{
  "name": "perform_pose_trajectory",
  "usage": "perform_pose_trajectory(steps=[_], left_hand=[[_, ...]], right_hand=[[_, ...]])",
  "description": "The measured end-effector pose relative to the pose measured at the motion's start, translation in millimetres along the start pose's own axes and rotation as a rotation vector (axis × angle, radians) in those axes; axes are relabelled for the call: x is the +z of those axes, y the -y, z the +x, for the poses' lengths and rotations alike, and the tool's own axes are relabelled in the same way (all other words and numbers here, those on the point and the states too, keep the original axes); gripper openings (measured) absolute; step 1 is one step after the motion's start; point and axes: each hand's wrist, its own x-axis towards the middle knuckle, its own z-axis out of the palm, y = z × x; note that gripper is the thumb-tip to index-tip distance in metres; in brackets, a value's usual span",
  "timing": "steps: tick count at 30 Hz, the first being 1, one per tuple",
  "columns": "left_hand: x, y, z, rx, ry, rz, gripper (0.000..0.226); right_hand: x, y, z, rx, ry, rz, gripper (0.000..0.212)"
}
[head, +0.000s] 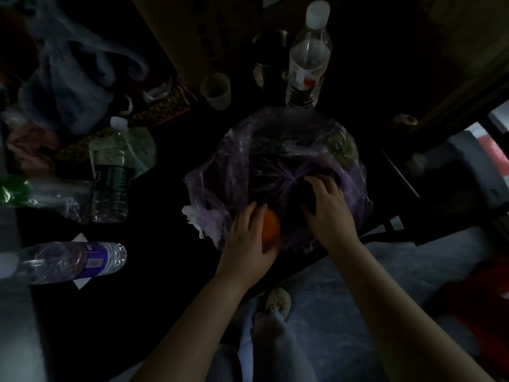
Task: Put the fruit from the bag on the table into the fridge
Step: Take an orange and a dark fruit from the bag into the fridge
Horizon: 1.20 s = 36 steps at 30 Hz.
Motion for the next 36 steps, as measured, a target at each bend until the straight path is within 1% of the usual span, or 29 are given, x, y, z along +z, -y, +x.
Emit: perform_pose_trajectory(steps=[4,9,14,18,24,31,36], left_hand=[[1,-4,2,-0.038,-0.056,-0.053,0.064],[1,-7,5,-0.061,-0.021,-0.054,0.071],[-7,-8,7,-0.059,-0.029,-0.064,0.077],[-24,-18,6,0.017,-0.111,-0.112,0.076],[-62,-34,-4,0.160,-0.218,-0.141,0.075],[-107,-34,-47,0.332,-0.238,-0.141,0.074],[-139,-19,-94,0.462,-0.245,-0.146,0.073]], right_hand=[[2,0,-4,-0.016,-0.020,-0.001,0.058],[2,1,-8,-0.011,-0.023,0.017,0.059],[-5,8,-16,-0.031,-0.079,0.054,0.060],[-15,20,-28,-0.047,-0.134,0.066,0.062],[-41,47,-57,-0.064,-0.296,0.066,0.062],[-60,92,-124,-0.003,-0.477,0.054,0.060],[-50,140,-181,0.006,-0.589,0.068,0.058]])
